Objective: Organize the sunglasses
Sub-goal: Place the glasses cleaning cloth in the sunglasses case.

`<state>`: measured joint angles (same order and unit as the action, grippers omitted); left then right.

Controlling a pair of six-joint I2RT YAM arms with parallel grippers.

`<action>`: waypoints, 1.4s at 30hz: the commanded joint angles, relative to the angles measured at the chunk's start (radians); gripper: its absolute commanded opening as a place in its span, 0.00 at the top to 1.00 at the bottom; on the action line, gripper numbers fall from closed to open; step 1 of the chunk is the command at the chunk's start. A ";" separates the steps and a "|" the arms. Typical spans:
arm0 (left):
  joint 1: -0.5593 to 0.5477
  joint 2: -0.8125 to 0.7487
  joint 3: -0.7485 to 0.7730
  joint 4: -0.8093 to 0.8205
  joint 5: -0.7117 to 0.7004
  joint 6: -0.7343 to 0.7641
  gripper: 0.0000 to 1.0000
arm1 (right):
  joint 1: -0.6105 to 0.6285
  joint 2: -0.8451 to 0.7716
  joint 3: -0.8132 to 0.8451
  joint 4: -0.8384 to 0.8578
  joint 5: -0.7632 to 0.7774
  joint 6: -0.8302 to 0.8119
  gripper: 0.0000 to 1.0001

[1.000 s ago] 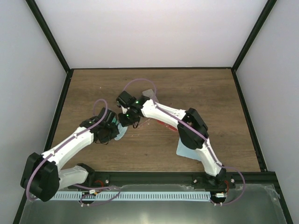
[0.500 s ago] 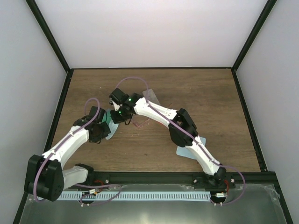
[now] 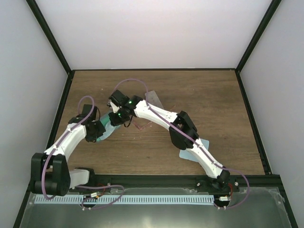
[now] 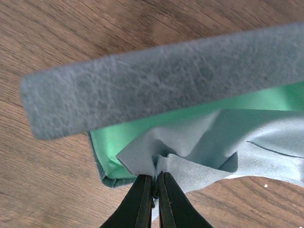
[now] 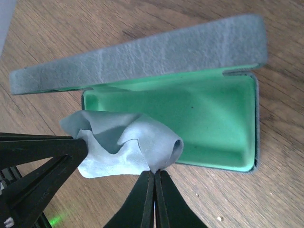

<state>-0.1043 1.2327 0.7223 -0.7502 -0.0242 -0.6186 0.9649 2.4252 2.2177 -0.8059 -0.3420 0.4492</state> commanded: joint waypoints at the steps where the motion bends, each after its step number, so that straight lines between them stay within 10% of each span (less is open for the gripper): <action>1: 0.028 0.023 0.035 0.004 0.009 0.042 0.96 | 0.009 0.032 0.066 0.028 -0.018 -0.034 0.99; 23: 0.062 0.068 0.026 0.034 0.025 0.048 0.96 | -0.029 0.097 0.078 0.070 0.016 -0.068 0.96; 30: 0.062 0.057 0.025 0.031 0.026 0.044 0.82 | -0.041 0.066 0.081 0.086 0.042 -0.078 0.67; 42: 0.061 -0.044 0.044 0.006 0.022 -0.002 0.59 | -0.043 -0.225 -0.210 0.190 0.179 -0.084 0.65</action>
<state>-0.0483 1.2495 0.7509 -0.7341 -0.0063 -0.5983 0.9260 2.3745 2.1040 -0.6994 -0.2554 0.3752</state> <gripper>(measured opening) 0.399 0.355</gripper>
